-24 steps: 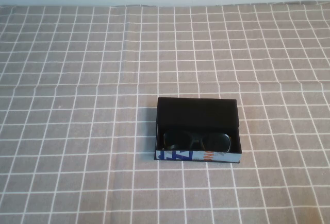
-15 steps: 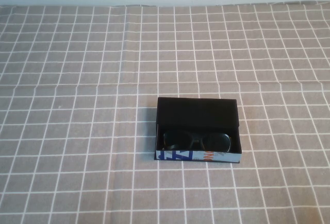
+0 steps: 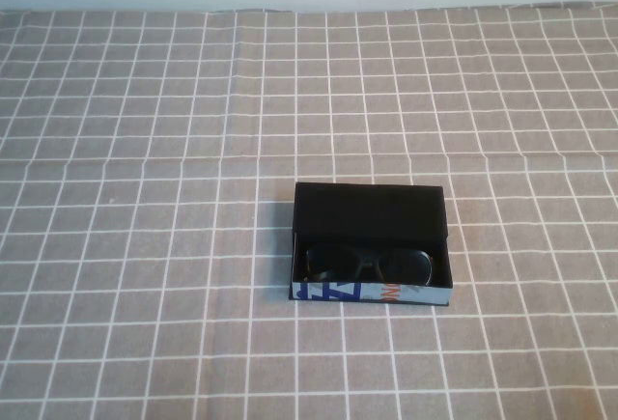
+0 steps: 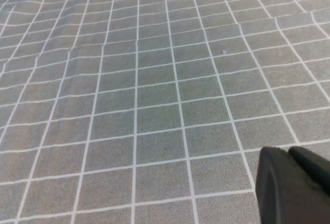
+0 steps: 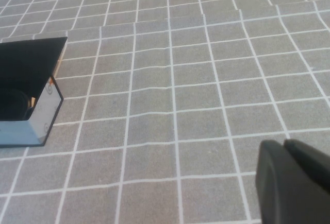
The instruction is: Take glasses out of glasses case
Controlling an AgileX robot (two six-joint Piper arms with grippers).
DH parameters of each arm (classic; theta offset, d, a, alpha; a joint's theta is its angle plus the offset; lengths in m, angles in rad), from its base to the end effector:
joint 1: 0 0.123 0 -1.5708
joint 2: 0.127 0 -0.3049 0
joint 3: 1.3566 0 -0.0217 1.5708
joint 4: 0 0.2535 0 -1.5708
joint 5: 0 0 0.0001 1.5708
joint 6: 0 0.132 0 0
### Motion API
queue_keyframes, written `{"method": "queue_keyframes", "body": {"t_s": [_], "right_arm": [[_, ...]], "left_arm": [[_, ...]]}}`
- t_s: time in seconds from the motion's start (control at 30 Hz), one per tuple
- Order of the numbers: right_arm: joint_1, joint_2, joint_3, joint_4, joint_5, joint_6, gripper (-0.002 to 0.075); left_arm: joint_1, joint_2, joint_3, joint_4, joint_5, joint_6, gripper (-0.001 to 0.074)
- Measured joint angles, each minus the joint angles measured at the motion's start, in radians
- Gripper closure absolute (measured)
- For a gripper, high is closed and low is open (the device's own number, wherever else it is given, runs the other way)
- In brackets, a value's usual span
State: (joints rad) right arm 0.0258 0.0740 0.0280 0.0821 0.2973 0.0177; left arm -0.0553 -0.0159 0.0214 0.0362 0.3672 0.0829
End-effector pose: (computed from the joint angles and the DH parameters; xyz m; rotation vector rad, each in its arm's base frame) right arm 0.0805 0.0053 0.1613 0.0498 1.8826 0.1063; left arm 0.0745 -0.0024 0.1619 0.1504 1.8503 0.0547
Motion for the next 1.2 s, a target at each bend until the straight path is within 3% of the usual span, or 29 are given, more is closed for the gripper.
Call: {"method": "queue_keyframes", "body": {"t_s": [0.57, 0.7, 0.87, 0.93, 1.2], "right_arm": [[0.0, 0.0, 0.0, 0.038, 0.0, 0.0, 0.0743], [0.0, 0.0, 0.0, 0.236, -0.014, 0.0, 0.0743], [0.0, 0.0, 0.0, 0.722, -0.038, 0.0, 0.0743], [0.0, 0.0, 0.0, 0.827, -0.047, 0.0, 0.0743], [0.0, 0.0, 0.0, 0.881, -0.133, 0.0, 0.0743]], "left_arm": [[0.0, 0.0, 0.0, 0.0, 0.0, 0.0, 0.0739], [0.0, 0.0, 0.0, 0.0, 0.0, 0.0, 0.074], [0.0, 0.0, 0.0, 0.0, 0.0, 0.0, 0.0739], [0.0, 0.0, 0.0, 0.0, 0.0, 0.0, 0.0739], [0.0, 0.0, 0.0, 0.0, 0.0, 0.0, 0.074]]}}
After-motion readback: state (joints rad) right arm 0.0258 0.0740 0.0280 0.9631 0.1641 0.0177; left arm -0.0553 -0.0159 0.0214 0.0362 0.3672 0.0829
